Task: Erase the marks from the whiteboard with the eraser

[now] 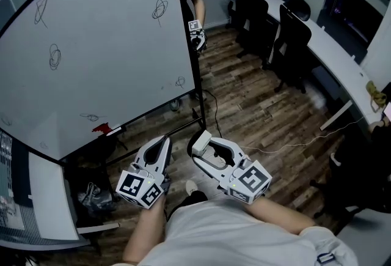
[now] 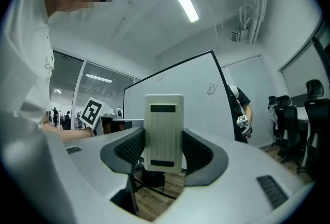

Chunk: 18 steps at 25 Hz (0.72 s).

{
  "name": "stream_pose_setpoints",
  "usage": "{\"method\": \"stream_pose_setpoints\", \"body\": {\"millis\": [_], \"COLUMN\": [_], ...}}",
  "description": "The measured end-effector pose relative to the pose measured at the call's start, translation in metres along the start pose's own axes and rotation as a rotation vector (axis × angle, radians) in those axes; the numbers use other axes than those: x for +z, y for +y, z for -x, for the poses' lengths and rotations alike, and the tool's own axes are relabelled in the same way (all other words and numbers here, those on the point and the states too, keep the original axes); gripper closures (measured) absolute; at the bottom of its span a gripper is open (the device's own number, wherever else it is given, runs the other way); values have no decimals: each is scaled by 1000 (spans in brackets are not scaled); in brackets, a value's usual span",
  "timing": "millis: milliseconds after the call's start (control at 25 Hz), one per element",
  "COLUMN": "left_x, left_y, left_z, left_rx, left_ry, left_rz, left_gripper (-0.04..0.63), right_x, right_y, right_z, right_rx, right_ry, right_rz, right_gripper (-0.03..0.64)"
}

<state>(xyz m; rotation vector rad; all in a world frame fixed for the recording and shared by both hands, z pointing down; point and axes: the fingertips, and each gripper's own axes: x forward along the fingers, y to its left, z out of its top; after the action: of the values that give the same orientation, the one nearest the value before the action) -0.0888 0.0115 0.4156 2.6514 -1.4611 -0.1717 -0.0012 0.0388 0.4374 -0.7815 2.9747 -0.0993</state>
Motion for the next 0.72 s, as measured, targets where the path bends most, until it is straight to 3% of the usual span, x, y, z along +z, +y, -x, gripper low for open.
{"method": "stream_pose_setpoints", "body": {"millis": [400, 720], "left_x": [-6, 12], "left_y": [42, 98], "left_z": [-48, -86], "left_rx": [-54, -121], "left_ry": [26, 15], "left_rz": [3, 17], "left_gripper": [589, 589], "right_x": [-12, -7], "right_y": [-39, -69], "right_z": [-31, -92], "right_rx": [-24, -22], "right_ry": [15, 17], "right_rz": [-71, -46], "right_gripper": [380, 380]}}
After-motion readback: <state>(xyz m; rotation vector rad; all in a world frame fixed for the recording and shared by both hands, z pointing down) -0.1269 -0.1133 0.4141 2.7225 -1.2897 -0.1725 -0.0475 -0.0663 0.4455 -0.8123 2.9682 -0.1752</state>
